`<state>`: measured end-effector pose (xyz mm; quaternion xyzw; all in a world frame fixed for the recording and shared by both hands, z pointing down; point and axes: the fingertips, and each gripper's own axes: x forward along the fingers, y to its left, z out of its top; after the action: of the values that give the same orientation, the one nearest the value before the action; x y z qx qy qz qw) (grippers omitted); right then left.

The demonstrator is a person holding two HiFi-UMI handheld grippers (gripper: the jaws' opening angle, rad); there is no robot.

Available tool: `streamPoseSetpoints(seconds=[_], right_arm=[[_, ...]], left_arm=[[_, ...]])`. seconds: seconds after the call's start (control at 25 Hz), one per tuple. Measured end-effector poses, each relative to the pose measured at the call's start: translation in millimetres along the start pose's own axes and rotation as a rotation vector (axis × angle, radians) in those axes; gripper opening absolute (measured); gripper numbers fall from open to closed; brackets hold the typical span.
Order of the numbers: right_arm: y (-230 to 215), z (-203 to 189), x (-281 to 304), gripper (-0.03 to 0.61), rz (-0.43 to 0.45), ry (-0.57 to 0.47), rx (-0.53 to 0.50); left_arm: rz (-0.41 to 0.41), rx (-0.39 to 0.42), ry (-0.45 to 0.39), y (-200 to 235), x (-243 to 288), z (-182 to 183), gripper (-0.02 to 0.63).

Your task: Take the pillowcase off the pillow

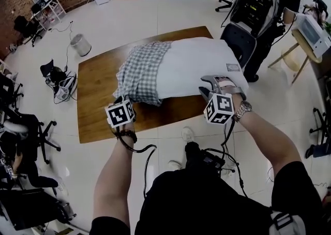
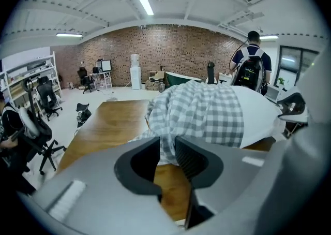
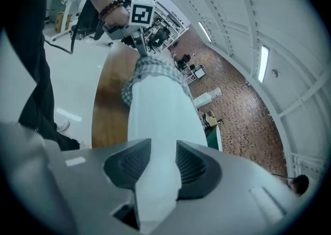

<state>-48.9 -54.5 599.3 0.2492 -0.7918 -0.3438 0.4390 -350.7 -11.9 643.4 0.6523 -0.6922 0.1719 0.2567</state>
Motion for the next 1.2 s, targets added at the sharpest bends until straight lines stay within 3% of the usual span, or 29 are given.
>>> streamPoseSetpoints(seconds=[0.36, 0.68, 0.88, 1.2], right_arm=[[-16.8, 40.9, -23.1, 0.152, 0.018, -0.045, 0.046], [-53.3, 59.7, -12.8, 0.159, 0.083, -0.063, 0.139], [-92.3, 51.0, 2.6, 0.181, 0.139, -0.068, 0.223], [-168.0, 28.9, 57.4, 0.206, 0.262, -0.075, 0.334]], left_arm=[[-0.058, 0.082, -0.051, -36.0, -31.8, 29.6, 0.094], [-0.137, 0.218, -0.055, -70.8, -32.6, 93.0, 0.095], [-0.217, 0.317, -0.068, -105.7, -19.1, 144.4, 0.101], [-0.309, 0.441, 0.001, -150.0, 35.4, 218.5, 0.116]])
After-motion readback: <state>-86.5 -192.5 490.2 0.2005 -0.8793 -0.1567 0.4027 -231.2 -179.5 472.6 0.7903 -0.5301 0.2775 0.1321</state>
